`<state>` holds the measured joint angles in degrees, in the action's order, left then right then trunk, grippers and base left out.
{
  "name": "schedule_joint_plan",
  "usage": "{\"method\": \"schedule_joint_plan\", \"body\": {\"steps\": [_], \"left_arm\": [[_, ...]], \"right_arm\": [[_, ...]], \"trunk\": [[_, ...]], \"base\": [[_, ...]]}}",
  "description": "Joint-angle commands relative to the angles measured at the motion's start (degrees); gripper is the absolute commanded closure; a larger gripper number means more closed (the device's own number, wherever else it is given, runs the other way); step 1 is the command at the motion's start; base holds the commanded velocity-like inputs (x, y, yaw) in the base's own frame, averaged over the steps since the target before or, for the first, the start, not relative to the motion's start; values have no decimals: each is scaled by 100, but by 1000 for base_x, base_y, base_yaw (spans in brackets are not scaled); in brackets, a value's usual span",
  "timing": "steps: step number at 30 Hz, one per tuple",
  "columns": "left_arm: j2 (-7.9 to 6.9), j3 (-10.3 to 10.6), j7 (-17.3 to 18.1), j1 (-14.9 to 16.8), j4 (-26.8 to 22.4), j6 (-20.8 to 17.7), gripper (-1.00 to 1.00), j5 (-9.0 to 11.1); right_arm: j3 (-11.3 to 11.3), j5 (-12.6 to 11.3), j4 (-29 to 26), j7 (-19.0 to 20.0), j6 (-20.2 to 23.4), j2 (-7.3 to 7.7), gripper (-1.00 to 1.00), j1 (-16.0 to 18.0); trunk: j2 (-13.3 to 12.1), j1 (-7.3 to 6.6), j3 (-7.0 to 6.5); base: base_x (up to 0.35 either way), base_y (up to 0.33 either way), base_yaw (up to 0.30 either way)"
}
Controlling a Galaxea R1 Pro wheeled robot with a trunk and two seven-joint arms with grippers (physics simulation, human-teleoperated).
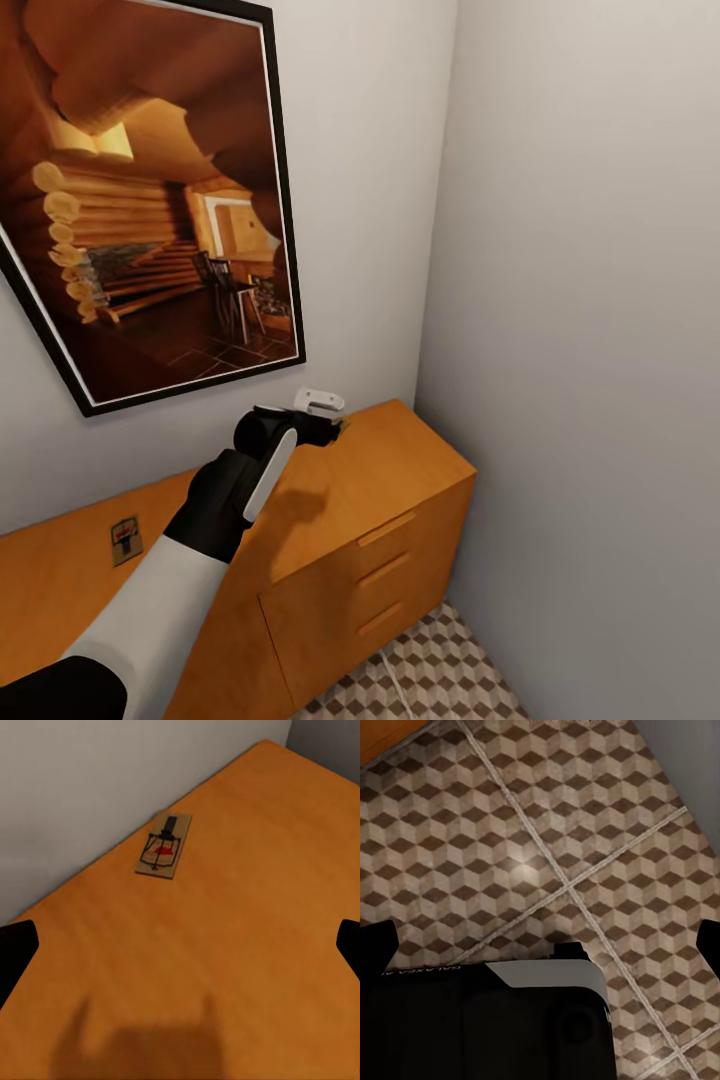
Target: Take the four mousetraps from the cabinet in the bathroom and place them on the bathroom floor. Make sure all four end up on the same floor surface, and ensure that at least two of them are either under or directly next to the same bathroom sink.
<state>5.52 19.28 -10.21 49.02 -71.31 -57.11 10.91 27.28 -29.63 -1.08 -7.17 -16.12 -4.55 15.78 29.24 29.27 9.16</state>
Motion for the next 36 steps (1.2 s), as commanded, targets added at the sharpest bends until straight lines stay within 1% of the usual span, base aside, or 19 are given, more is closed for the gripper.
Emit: {"method": "schedule_joint_plan", "body": {"steps": [1,15,22,30,33,36], "left_arm": [[0,6,-58,2,1,-19,-100,60],[2,6,-54,-47,146,-8,-100,60],[2,6,-49,-50,155,135,-100,60],[2,6,-37,-50,151,187,-100,60],[2,3,56,-50,145,195,-100,60],[2,0,241,-50,141,201,-100,60]], "right_arm": [[49,-40,3,-21,-14,-2,-100,4],[49,-42,3,-24,-14,-2,-100,4],[49,-43,3,-21,-14,-2,-100,4],[49,-41,3,-23,-14,-2,-100,4],[49,-39,3,-22,-14,-2,-100,4],[49,-39,3,-24,-14,-2,-100,4]], "trunk": [[10,3,11],[10,3,11],[10,3,11],[10,3,11],[10,3,11],[10,3,11]], "base": [[9,0,0],[2,0,0],[0,0,0],[0,0,0],[0,0,0],[0,0,0]]}}
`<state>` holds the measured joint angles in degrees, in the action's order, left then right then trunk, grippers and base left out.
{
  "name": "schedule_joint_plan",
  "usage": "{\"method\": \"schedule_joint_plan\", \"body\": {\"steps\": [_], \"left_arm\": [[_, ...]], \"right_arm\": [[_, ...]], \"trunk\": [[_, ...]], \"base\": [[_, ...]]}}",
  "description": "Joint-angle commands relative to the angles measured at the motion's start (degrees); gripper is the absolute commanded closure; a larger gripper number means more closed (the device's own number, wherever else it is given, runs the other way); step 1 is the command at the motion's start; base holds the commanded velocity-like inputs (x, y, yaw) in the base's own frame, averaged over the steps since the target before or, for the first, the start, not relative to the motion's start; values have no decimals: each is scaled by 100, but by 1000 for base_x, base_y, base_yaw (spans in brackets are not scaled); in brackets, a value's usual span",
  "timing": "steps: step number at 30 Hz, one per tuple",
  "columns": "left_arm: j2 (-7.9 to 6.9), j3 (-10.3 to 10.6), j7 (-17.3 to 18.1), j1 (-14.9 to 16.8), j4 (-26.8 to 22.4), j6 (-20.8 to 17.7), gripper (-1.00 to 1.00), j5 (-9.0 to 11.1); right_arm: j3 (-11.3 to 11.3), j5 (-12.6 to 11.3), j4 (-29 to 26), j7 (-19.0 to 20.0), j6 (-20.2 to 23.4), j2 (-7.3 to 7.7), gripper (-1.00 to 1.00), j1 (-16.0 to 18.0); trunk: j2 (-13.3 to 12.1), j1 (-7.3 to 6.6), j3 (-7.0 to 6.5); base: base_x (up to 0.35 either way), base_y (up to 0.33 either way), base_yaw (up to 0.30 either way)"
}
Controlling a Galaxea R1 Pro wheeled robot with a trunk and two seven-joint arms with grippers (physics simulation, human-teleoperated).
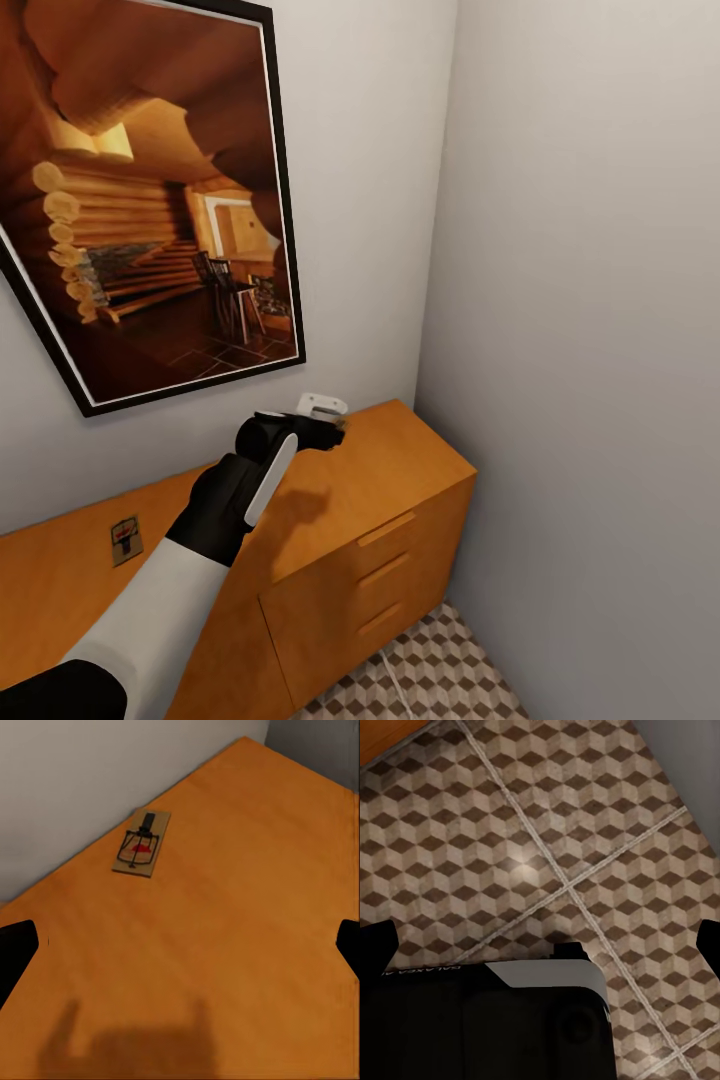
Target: Take the four mousetraps from the cabinet in the bathroom and place them on the bathroom floor. Make sure all four end up on the same floor surface, and ensure that at least two of them are either under or directly next to the same bathroom sink.
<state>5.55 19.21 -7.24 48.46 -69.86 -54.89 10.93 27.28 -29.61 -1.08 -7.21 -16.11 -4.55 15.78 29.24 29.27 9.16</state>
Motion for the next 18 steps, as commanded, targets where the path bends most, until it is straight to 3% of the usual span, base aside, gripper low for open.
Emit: {"method": "schedule_joint_plan", "body": {"steps": [1,7,18], "left_arm": [[-1,6,21,6,-4,-16,-100,58],[-7,0,435,6,9,98,-100,40],[-94,-3,565,6,24,200,-100,32]], "right_arm": [[49,-42,3,-22,-15,-2,-100,4],[49,-44,3,-22,-15,1,-100,4],[49,-44,3,-19,-15,-2,-100,4]], "trunk": [[10,2,11],[10,2,11],[10,2,11]], "base": [[0,0,0],[0,0,0],[0,0,0]]}}
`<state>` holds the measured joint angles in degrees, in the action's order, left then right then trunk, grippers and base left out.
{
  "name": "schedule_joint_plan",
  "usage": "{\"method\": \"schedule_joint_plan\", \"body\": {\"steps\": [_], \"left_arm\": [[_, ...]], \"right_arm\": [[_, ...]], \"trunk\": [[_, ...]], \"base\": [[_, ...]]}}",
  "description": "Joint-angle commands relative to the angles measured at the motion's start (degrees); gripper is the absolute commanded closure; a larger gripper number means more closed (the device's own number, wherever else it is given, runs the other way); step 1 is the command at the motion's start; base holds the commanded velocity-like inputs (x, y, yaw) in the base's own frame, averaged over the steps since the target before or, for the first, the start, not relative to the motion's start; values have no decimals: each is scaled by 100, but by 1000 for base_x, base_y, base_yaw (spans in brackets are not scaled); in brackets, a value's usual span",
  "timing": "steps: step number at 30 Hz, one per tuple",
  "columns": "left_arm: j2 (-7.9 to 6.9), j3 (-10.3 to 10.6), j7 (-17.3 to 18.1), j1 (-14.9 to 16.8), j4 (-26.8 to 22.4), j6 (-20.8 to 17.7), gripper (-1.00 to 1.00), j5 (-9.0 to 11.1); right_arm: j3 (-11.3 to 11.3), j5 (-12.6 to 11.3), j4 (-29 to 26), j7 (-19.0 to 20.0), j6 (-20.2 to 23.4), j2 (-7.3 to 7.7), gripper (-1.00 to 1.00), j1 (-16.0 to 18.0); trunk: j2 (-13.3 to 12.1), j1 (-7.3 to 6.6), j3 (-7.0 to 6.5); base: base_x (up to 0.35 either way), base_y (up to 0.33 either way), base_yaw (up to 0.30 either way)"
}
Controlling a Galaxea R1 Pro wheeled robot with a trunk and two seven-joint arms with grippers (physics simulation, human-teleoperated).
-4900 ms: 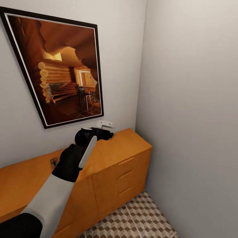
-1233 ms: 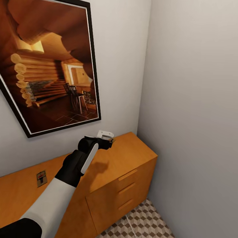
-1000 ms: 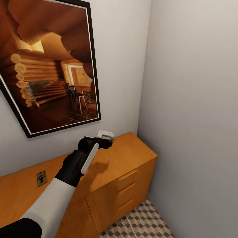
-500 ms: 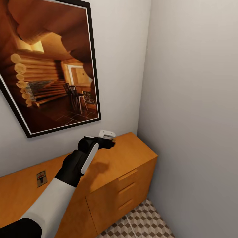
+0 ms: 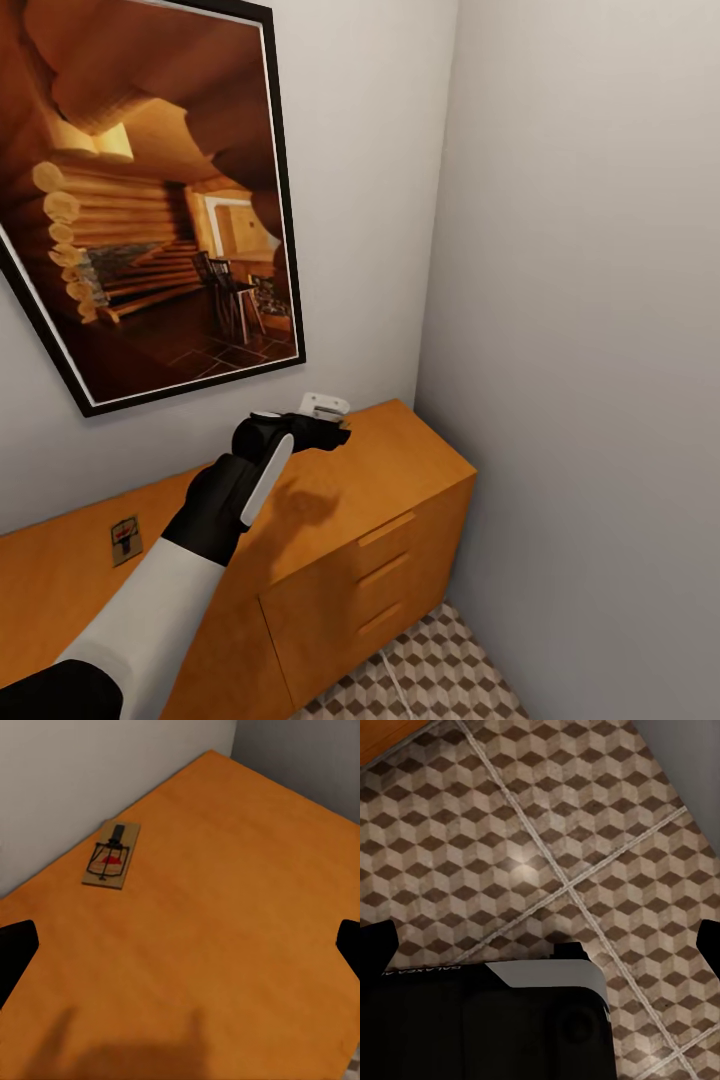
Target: Take the four mousetraps from the cabinet in the bathroom and place them on the bathroom floor. Make sure all four end up on the same floor surface, and ensure that at least two of them are either under or directly next to the same bathroom sink.
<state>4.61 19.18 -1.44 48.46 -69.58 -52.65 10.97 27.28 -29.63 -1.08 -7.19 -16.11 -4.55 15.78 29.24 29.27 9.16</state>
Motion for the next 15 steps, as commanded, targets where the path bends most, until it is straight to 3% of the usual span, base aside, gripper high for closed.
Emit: {"method": "schedule_joint_plan", "body": {"steps": [1,15], "left_arm": [[-6,0,-13,5,-2,-23,-100,28],[-30,0,-6,5,6,-17,-100,28]], "right_arm": [[49,-42,3,-21,-14,-2,-100,4],[49,-40,3,-24,-14,0,-100,4]], "trunk": [[10,2,11],[10,2,11]], "base": [[0,0,0],[0,0,0]]}}
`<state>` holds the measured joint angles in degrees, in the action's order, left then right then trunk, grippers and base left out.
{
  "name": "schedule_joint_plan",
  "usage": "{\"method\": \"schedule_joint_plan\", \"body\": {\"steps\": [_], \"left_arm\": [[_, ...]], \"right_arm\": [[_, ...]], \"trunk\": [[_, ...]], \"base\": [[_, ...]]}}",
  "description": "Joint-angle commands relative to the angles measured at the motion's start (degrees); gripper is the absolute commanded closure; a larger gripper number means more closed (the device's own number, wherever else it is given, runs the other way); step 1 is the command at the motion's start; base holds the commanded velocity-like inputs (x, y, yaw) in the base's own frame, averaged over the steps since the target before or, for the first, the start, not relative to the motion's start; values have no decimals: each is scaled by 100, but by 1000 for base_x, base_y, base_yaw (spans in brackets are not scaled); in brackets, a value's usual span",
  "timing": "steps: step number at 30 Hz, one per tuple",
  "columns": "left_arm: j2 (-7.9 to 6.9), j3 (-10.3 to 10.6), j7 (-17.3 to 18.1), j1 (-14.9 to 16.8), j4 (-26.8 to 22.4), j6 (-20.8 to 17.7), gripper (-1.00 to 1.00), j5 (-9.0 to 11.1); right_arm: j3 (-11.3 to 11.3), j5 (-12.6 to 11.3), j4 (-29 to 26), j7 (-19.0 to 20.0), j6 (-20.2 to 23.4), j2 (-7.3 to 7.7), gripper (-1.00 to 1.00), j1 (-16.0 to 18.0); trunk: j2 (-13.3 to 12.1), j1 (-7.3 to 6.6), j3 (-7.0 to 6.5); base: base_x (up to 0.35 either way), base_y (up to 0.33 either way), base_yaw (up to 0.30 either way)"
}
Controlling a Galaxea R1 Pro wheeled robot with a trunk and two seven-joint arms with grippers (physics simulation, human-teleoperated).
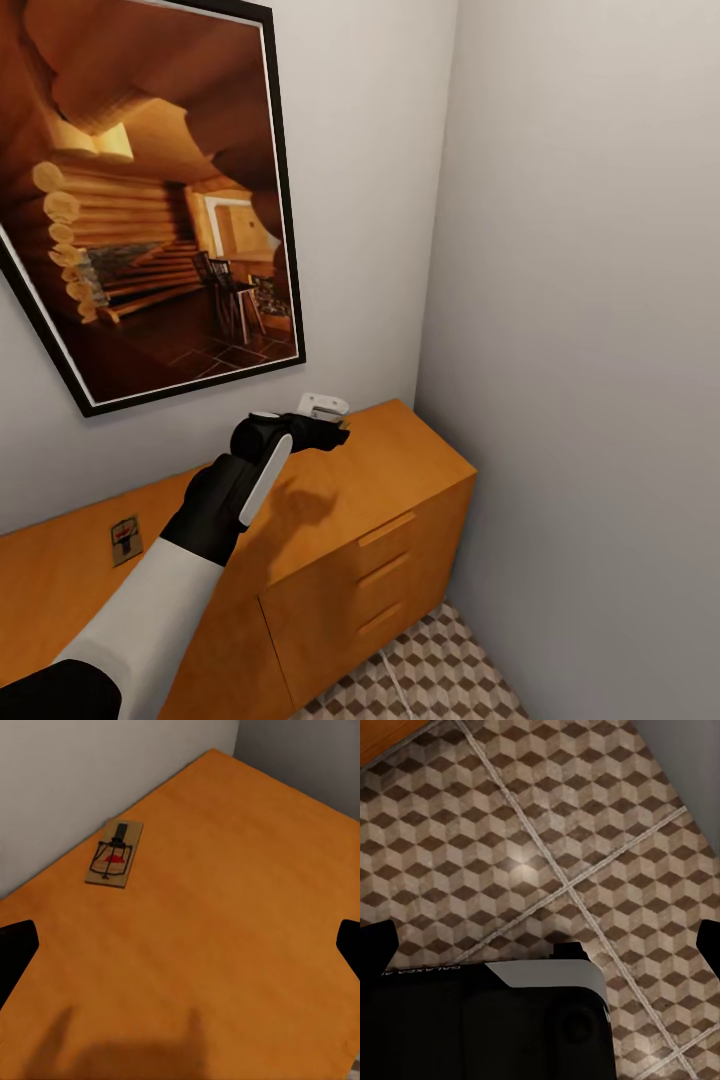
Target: Take the four mousetraps from the cabinet in the bathroom and place them on the bathroom floor. Make sure all four end up on the same floor surface, and ensure that at least two of them are either under or directly next to the same bathroom sink.
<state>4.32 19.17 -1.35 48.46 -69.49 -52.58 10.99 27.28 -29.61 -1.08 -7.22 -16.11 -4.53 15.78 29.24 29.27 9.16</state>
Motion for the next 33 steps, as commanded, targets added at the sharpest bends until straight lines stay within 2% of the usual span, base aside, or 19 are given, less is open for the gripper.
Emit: {"method": "schedule_joint_plan", "body": {"steps": [1,9,22,33], "left_arm": [[0,3,-14,5,-4,-25,-100,26],[6,7,-21,5,30,-17,-100,19],[8,7,-23,5,73,-16,-100,18],[0,7,-23,5,102,-16,-100,17]], "right_arm": [[49,-41,3,-19,-14,1,-100,4],[49,-42,3,-22,-14,-2,-100,4],[49,-41,3,-21,-14,-4,-100,4],[49,-42,3,-21,-9,-4,-100,4]], "trunk": [[10,2,11],[10,2,11],[10,2,11],[10,2,11]], "base": [[0,0,0],[33,0,0],[133,0,0],[24,0,0]]}}
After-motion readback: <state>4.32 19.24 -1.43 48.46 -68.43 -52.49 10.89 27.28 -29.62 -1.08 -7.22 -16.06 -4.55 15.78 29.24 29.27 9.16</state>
